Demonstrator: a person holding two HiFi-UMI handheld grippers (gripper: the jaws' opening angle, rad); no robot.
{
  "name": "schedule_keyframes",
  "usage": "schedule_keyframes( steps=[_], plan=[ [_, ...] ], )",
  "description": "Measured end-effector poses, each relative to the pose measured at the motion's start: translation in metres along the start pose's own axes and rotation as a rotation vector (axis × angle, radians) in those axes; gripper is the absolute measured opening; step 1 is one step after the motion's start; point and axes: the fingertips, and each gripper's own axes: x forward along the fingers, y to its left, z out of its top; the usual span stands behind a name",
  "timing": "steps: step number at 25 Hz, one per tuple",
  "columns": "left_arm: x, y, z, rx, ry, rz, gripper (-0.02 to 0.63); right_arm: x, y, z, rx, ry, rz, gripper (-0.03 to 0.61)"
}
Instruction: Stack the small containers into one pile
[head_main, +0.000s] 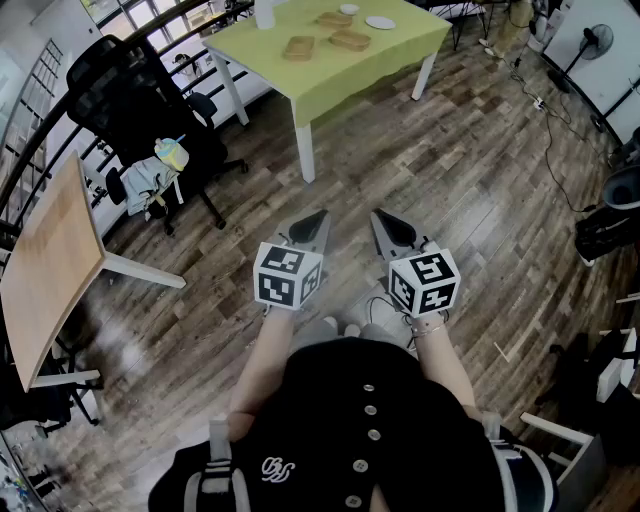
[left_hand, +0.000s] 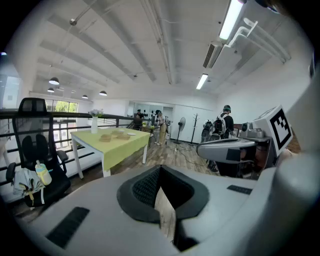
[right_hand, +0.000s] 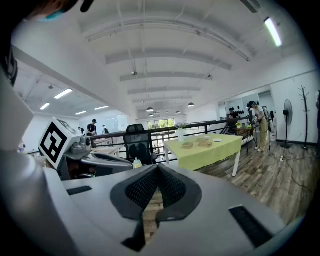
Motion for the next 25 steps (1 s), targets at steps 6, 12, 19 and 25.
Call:
schedule_keyframes(
  steps=[6,12,19,25],
  plan=[
    [0.0,0.005,0.007,0.012,-0.012,-0.01,0.009,0.004,0.006,-0.003,-0.016,0.01,0.017,0.011],
    [0.003,0.014,0.008,0.008,-0.007,-0.002,0.009,0.009,0.006,-0.003,-0.011,0.009,0.01,0.011],
    [0.002,0.012,0.006,0.06,-0.039,-0.046,0.011,0.019,0.006,-0.007,0.042,-0.041,0.023,0.012],
    [-0.001,0.023,0.015,0.046,-0.078,-0.067,0.048,0.025,0.003,-0.001,0.031,-0.071,-0.034,0.061]
  ],
)
